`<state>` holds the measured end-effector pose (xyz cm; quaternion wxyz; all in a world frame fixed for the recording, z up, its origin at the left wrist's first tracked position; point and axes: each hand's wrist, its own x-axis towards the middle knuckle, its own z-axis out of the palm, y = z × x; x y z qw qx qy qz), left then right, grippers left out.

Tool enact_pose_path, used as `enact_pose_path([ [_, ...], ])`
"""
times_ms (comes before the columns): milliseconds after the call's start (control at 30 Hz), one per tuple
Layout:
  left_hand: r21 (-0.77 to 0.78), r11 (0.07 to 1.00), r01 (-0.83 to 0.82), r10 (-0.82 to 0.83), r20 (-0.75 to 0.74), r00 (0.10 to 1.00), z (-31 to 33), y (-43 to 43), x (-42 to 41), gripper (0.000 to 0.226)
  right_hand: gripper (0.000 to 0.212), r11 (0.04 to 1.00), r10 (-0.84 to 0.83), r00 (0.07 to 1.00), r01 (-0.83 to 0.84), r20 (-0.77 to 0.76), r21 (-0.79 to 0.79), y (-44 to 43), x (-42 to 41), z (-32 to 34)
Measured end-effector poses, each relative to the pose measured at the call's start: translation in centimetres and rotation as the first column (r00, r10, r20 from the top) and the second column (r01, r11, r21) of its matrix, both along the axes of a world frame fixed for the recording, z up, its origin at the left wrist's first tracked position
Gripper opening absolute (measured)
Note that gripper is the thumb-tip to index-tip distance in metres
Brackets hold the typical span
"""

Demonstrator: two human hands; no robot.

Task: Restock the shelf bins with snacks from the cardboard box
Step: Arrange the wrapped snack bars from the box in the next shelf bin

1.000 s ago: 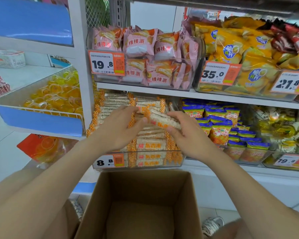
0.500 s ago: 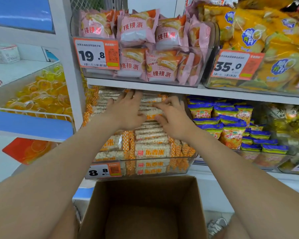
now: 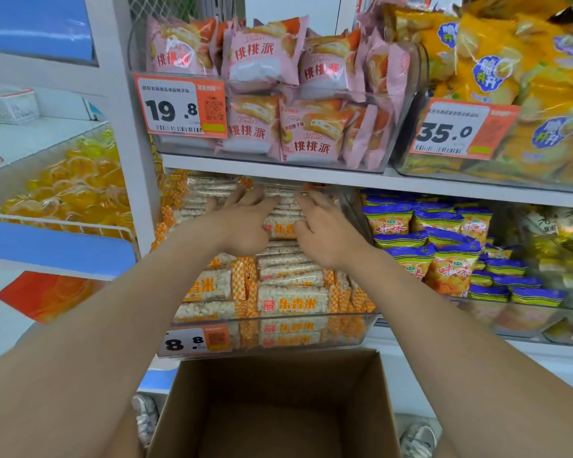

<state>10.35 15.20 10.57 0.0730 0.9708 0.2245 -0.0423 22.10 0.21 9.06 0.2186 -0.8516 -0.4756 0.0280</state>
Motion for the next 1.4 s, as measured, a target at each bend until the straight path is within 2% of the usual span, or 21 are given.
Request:
enact_pose_path([
  [167,0.016,0.997,-0.080,0.079,0.080,0.994,-0.2,-0.4,-0.1,0.089,0.077,0.999,0.034,0.995,-0.031,0.098,-0.037,0.2,0.0,-0.4],
  [333,-0.025,0.995,-0.099,0.101,0.098,0.990,0.2,-0.5,-0.4,0.094,0.078,0.996,0.048,0.984,-0.033,0.171,-0.086,0.0,-0.1,-0.3],
  [433,-0.035,0.993,-0.110,0.114,0.149,0.982,0.8,-1.1,-1.3,0.096,0.067,0.989,0.083,0.978,-0.057,0.193,-0.139,0.0,-0.4,-0.3],
  [567,0.002,0.988,-0.156,0.156,0.047,0.987,0.7,-1.7,-3.8,0.088,0.068,0.979,0.107,0.973,-0.069,0.203,-0.190,0.0,-0.3,-0.2],
  [700,0.010,0.988,-0.152,0.152,0.031,0.988,0.1,-2.8,-6.6,0.084,0.081,0.991,0.061,0.945,-0.020,0.320,-0.131,-0.6,-0.6,0.2],
  [867,0.053,0.994,-0.091,0.074,0.266,0.961,0.6,-5.3,-9.1,0.067,0.077,0.997,0.026,0.923,0.002,0.385,-0.073,-2.5,-2.5,1.0],
  [967,0.104,0.994,-0.014,-0.044,0.528,0.848,0.9,-7.0,-10.7,0.045,0.052,0.999,-0.033,0.943,0.021,0.331,0.040,-5.9,-5.0,2.4],
  [1033,0.097,0.990,0.101,-0.139,0.614,0.777,0.8,-8.6,-11.9,0.024,0.034,0.989,0.005,0.974,-0.038,0.225,0.141,-9.2,-7.3,3.1],
  [1100,0.086,0.963,0.254,-0.260,0.528,0.808,-0.3,-10.6,-12.8,0.011,0.022,0.987,0.120,0.992,-0.124,0.038,0.098,-12.4,-9.9,3.0],
  [1167,0.052,0.917,0.396,-0.387,0.362,0.848,-2.8,-12.5,-13.4,0.009,0.015,0.964,0.241,0.968,-0.247,-0.073,-0.095,-14.5,-11.7,1.5],
  [1233,-0.021,0.875,0.484,-0.472,0.190,0.861,-6.3,-14.3,-13.8,0.011,0.016,0.886,0.301,0.949,-0.316,-0.099,-0.340,-16.0,-12.9,-1.6],
  [1300,-0.044,0.852,0.522,-0.519,0.073,0.852,-10.6,-16.1,-13.9,0.011,0.016,0.787,0.287,0.950,-0.308,-0.125,-0.534,-17.4,-13.8,-5.6],
  [1400,-0.096,0.816,0.569,-0.575,-0.051,0.816,-17.0,-18.4,-13.9,0.017,0.015,0.706,0.241,0.963,-0.259,-0.120,-0.659,-19.5,-14.6,-11.0],
])
